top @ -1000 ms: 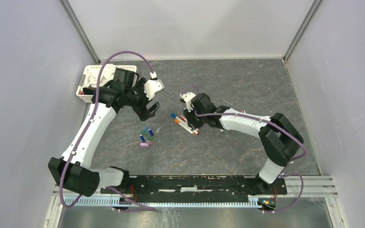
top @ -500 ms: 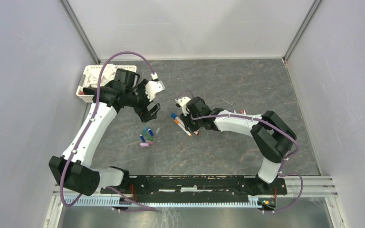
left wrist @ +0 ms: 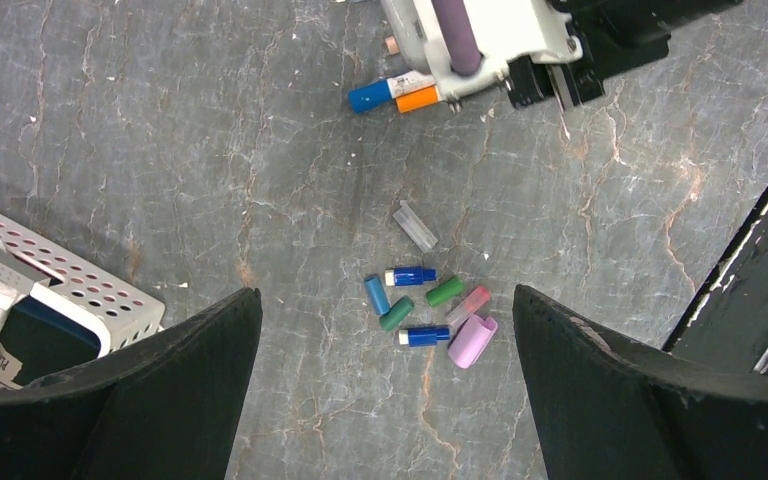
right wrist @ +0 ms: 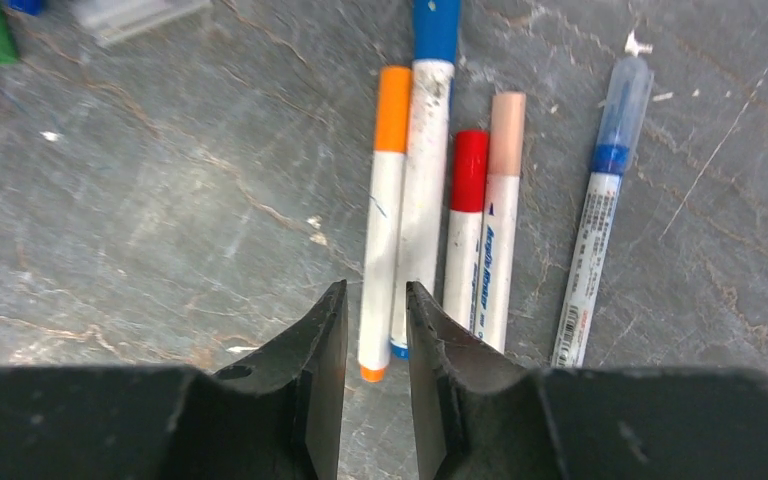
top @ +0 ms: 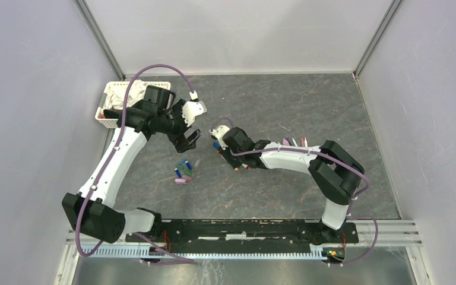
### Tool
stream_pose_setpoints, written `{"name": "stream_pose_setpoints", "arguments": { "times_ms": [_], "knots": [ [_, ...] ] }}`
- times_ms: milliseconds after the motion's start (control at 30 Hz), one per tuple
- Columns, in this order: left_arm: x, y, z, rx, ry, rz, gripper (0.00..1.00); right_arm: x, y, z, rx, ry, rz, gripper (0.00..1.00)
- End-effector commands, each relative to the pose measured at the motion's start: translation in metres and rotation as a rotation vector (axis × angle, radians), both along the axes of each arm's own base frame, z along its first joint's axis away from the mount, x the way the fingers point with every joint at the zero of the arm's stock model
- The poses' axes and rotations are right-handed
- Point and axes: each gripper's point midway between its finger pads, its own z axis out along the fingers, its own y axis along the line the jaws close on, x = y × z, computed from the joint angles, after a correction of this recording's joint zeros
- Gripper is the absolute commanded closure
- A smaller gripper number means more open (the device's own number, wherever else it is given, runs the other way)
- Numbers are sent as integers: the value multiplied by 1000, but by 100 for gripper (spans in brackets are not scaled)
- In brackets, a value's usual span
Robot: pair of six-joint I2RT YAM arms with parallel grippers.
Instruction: Open the pen caps
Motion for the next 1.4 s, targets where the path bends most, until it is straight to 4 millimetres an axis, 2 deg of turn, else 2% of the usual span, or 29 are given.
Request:
{"name": "stream_pose_setpoints", "arguments": {
  "times_ms": [0, 200, 567, 800, 933, 1067, 1167, 1300, 1367],
  "knots": [
    [0, 1, 5, 4, -32, -25, 0, 12, 19, 45, 51, -116, -5, 68],
    [0, 3, 6, 15, -36, -17, 0, 4, 24, 23, 20, -69, 18, 67],
    [-12, 4, 14, -26, -38, -54, 0, 13, 14, -2, -57, -77, -2, 67],
    [-17, 7, 16, -37, -7, -78, 0, 2, 11, -27, -76, -25, 7, 67],
    [-19, 5, 22, -53, -6, -100, 0, -3, 12, -31, -65, 3, 14, 71],
    [-27, 3, 16, -58, 11, -150, 0, -7, 16, -20, -17, 20, 27, 91],
    [-44, 4, -6, -40, 30, -258, 0, -14, 28, 5, 130, 88, 79, 100],
    [-61, 9, -41, 10, 6, -391, 0, -24, 39, 43, 334, 210, 155, 100],
    [-64, 10, -51, 34, -21, -433, 0, -35, 46, 61, 418, 282, 224, 100]
  ]
}}
